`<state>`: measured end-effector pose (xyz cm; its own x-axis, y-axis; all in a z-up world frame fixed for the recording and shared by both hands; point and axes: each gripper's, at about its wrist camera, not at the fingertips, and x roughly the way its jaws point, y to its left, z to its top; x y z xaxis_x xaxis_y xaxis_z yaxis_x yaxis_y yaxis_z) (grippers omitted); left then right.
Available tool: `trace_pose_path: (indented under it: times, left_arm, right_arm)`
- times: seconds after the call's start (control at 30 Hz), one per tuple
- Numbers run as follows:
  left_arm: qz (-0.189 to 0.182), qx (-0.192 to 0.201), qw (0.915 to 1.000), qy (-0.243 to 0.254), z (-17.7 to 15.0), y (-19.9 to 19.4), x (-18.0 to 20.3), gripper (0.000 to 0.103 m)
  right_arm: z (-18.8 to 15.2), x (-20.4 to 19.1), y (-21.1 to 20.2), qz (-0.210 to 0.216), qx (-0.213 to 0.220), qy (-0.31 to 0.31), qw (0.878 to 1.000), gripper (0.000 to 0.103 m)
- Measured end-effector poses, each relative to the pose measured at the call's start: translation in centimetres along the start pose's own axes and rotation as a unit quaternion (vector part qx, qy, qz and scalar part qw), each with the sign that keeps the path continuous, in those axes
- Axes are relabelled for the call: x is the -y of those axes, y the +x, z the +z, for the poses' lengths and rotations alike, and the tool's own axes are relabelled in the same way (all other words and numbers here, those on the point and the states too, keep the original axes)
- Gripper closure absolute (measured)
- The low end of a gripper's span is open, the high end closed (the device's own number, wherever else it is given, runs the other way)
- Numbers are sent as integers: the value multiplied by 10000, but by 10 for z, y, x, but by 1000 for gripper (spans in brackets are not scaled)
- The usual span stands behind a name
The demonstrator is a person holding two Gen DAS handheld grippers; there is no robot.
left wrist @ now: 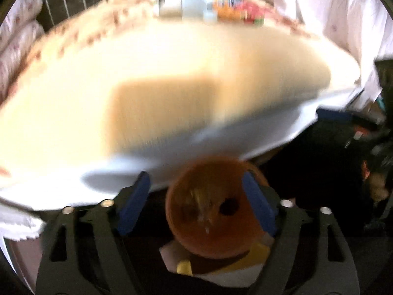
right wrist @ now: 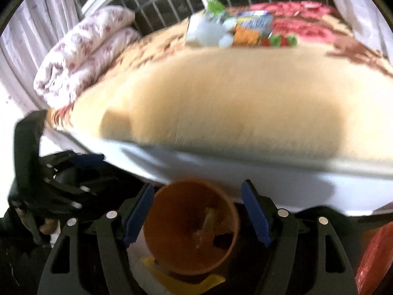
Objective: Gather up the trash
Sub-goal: 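Grasp the green snack wrapper with the left gripper while the right gripper grasps white tissue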
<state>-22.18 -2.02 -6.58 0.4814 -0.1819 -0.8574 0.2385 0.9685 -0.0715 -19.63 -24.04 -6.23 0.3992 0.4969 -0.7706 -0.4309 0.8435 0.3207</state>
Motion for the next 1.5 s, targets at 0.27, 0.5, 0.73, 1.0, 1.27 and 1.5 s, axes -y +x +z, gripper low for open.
trace_pose_path:
  times: [0.27, 0.5, 0.73, 1.0, 1.27, 1.5]
  left_arm:
    - [177, 826, 9962, 206, 147, -16, -23, 16]
    - [455, 946, 9860, 1293, 258, 31, -18, 15]
    - [1020, 537, 9700, 2143, 307, 88, -15, 15]
    - [804, 432, 9675, 2360, 342, 129, -23, 21]
    - [627, 657, 9820, 1655, 346, 120, -37, 67]
    - [547, 1492, 9855, 591, 308, 5, -68, 69]
  right_arm:
    - [12, 24, 1, -3, 175, 316, 9993, 30]
    - [13, 37, 8, 88, 152, 538, 9984, 30]
    - [22, 52, 12, 193, 243, 791, 9964, 30]
    - [23, 56, 15, 176, 284, 824, 9960, 27]
    - [22, 51, 15, 102, 261, 786, 9965, 27]
    - [23, 36, 1, 69, 212, 444, 9988, 27]
